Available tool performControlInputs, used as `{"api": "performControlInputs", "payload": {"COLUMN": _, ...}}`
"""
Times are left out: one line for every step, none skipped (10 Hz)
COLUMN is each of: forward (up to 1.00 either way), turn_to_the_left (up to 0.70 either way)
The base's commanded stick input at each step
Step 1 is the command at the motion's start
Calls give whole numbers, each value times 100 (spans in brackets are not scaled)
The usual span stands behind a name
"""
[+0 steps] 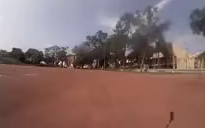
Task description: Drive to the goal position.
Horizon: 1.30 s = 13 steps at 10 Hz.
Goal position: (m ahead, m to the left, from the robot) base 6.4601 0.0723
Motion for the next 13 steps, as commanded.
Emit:
{"api": "performControlInputs", "payload": {"forward": 70, "turn_to_the_left": 0}}
{"api": "performControlInputs", "payload": {"forward": 70, "turn_to_the_left": 0}}
{"api": "performControlInputs", "payload": {"forward": 70, "turn_to_the_left": 0}}
{"api": "performControlInputs", "payload": {"forward": 70, "turn_to_the_left": 0}}
{"api": "performControlInputs", "payload": {"forward": 70, "turn_to_the_left": 0}}
{"api": "performControlInputs", "payload": {"forward": 70, "turn_to_the_left": 0}}
{"api": "performControlInputs", "payload": {"forward": 70, "turn_to_the_left": 0}}
{"api": "performControlInputs", "payload": {"forward": 70, "turn_to_the_left": 0}}
{"api": "performControlInputs", "payload": {"forward": 70, "turn_to_the_left": 0}}
{"api": "performControlInputs", "payload": {"forward": 70, "turn_to_the_left": 0}}
{"api": "performControlInputs", "payload": {"forward": 70, "turn_to_the_left": 0}}
{"api": "performControlInputs", "payload": {"forward": 70, "turn_to_the_left": 0}}
{"api": "performControlInputs", "payload": {"forward": 70, "turn_to_the_left": 0}}
